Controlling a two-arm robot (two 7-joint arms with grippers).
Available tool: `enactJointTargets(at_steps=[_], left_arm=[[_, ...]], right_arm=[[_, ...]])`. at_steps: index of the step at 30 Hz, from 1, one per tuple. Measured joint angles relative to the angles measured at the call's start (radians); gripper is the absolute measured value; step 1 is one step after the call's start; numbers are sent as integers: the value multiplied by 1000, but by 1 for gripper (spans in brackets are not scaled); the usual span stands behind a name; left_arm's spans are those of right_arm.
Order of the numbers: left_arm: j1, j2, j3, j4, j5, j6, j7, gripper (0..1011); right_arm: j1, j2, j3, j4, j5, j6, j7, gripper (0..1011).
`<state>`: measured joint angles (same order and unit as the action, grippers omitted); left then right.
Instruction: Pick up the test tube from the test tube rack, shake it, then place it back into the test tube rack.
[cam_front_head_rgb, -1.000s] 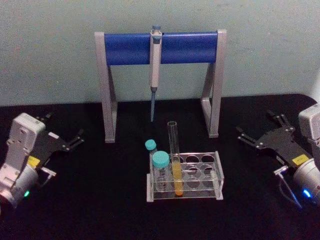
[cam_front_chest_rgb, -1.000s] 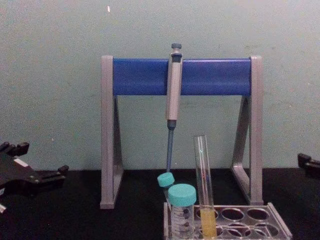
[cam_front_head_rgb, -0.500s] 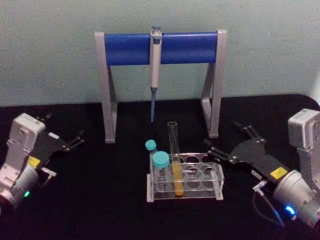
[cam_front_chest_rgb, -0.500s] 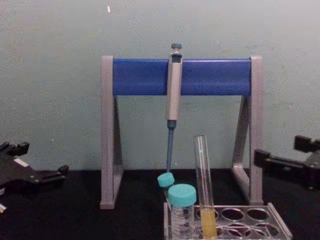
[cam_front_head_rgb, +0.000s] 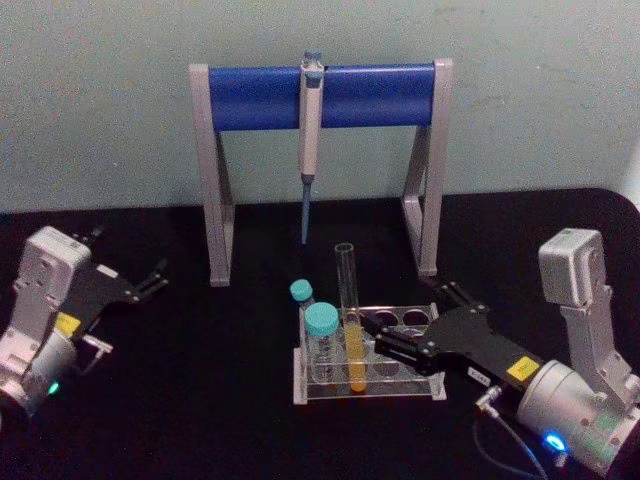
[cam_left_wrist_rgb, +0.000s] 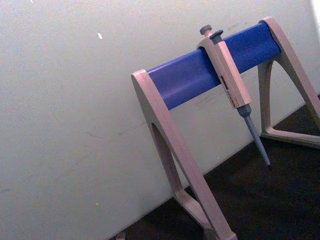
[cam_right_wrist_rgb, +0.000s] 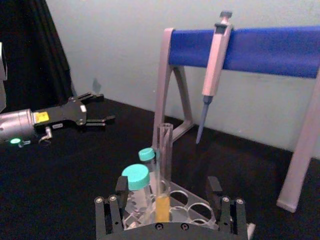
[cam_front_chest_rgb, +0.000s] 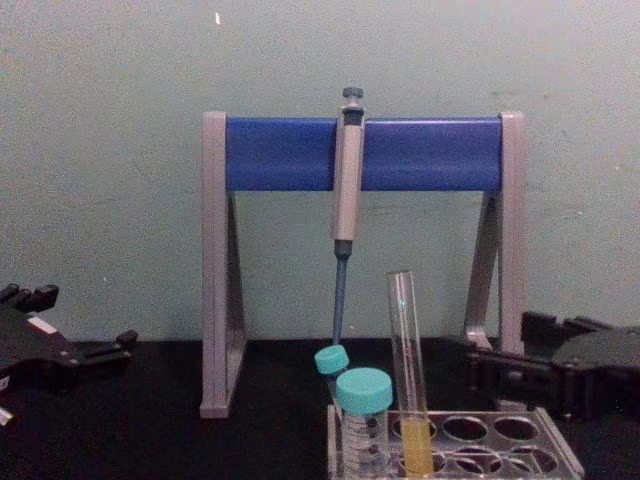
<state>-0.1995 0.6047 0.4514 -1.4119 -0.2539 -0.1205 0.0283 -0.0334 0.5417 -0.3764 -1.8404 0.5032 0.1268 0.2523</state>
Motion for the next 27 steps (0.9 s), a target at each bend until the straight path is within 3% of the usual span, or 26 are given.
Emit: enactJointTargets(at_steps=[10,20,27], left_arm=[[0,0,0,0,0,0,0,1002],[0,0,0,0,0,0,0,1001],[0,0,0,0,0,0,0,1001]], right_arm=[[76,-58,-17,73,-4,71,39,1000],[164,-106,-45,158,-55,85,61,1000],[196,-128,-53,199,-82,88,71,1000]])
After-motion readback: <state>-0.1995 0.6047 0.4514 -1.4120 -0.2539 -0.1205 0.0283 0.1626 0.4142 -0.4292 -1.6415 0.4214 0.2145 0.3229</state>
